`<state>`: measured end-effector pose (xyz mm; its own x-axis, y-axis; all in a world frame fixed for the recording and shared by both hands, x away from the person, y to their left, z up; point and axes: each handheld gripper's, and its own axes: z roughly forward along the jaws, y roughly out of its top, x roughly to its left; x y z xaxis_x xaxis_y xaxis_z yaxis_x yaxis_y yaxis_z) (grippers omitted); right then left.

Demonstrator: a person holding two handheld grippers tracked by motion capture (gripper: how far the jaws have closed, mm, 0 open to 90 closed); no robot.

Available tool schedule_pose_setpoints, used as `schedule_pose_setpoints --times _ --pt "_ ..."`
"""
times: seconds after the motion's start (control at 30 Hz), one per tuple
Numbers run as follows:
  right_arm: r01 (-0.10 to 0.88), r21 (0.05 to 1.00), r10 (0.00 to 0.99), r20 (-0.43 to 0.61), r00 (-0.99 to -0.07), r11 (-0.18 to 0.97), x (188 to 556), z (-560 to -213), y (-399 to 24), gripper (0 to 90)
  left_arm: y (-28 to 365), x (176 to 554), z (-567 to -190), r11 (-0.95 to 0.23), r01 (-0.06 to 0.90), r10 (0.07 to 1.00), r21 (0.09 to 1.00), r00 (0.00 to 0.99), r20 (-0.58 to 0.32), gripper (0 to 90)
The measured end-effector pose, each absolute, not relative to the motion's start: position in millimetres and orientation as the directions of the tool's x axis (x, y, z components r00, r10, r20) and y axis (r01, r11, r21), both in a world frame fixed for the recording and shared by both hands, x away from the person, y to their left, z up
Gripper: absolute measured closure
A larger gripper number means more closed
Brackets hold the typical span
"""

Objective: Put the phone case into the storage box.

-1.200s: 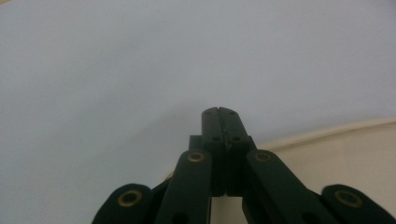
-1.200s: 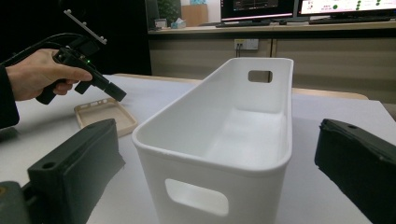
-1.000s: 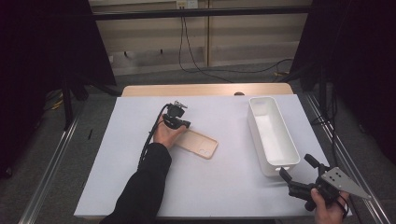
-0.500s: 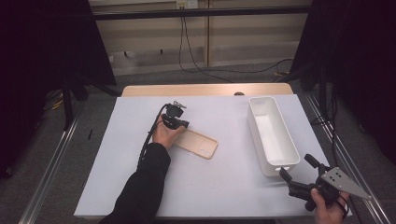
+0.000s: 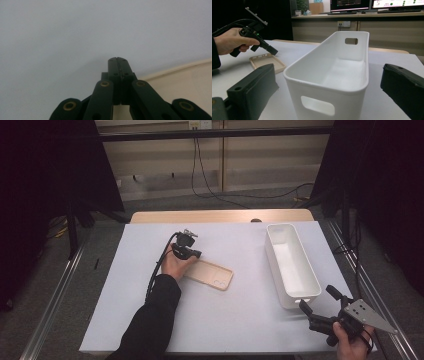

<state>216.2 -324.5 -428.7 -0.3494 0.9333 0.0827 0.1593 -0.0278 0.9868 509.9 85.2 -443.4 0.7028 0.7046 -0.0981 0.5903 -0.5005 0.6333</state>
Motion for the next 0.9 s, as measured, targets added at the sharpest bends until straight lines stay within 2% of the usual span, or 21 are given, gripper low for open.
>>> schedule_pose_setpoints --times 0.47,0.6,0.9 --pt "0.156 0.987 0.933 0.079 -0.352 -0.025 216 -428 -324 0.0 91 501 -442 -0.525 0.577 0.689 0.626 0.720 -0.086 90.0" --pt "0.158 0.987 0.933 0.082 -0.349 -0.027 216 -428 -324 0.0 95 498 -443 -0.510 0.594 0.693 0.622 0.712 -0.112 90.0" --pt "0.156 0.987 0.933 0.079 -0.350 -0.025 216 -428 -324 0.0 101 493 -445 -0.528 0.578 0.689 0.623 0.720 -0.084 90.0"
